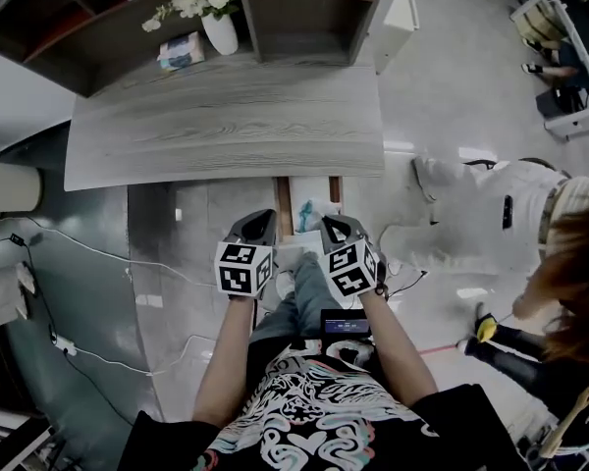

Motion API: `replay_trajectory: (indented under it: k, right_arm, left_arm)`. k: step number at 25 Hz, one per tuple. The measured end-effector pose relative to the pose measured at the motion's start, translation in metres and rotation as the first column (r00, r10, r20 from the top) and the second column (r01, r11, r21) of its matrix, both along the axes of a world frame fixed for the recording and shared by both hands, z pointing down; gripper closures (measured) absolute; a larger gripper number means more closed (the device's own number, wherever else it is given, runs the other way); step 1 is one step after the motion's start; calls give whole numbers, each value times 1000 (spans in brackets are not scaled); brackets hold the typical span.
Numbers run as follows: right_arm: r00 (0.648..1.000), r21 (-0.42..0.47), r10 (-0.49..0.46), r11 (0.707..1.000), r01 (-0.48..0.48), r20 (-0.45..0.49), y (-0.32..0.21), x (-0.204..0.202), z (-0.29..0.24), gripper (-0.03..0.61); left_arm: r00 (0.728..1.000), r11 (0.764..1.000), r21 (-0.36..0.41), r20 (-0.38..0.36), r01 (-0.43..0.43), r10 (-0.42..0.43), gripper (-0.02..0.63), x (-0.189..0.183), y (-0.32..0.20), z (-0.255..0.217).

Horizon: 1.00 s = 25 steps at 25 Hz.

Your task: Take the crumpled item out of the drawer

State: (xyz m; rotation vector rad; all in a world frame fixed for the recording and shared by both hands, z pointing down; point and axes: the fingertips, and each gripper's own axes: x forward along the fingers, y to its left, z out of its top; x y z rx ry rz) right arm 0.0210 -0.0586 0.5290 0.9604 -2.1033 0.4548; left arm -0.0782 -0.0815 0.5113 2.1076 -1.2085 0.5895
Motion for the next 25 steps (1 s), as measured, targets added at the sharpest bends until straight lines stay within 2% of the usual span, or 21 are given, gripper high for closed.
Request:
replay_trajectory:
  k: [8,13,19,25]
  right_arm:
    - [999,86,38,996,-39,11,-2,-2,-41,571]
    - [999,128,49,991,-50,14,1,-4,-62,571]
    - [997,165,67,984,-70,24,6,-4,-78,571]
    - [997,201,71,977,-73,14,14,-2,-89,571]
  left_arm:
    - [999,997,82,-34,-7,10,615,-2,1,-44]
    - [996,991,133,-88,13,-1,615,-5,-2,-75]
    - [996,980,197,-82,-9,25,614,-5,-1,-103]
    - [996,977,214,-79,-18,36,614,-6,10,-115]
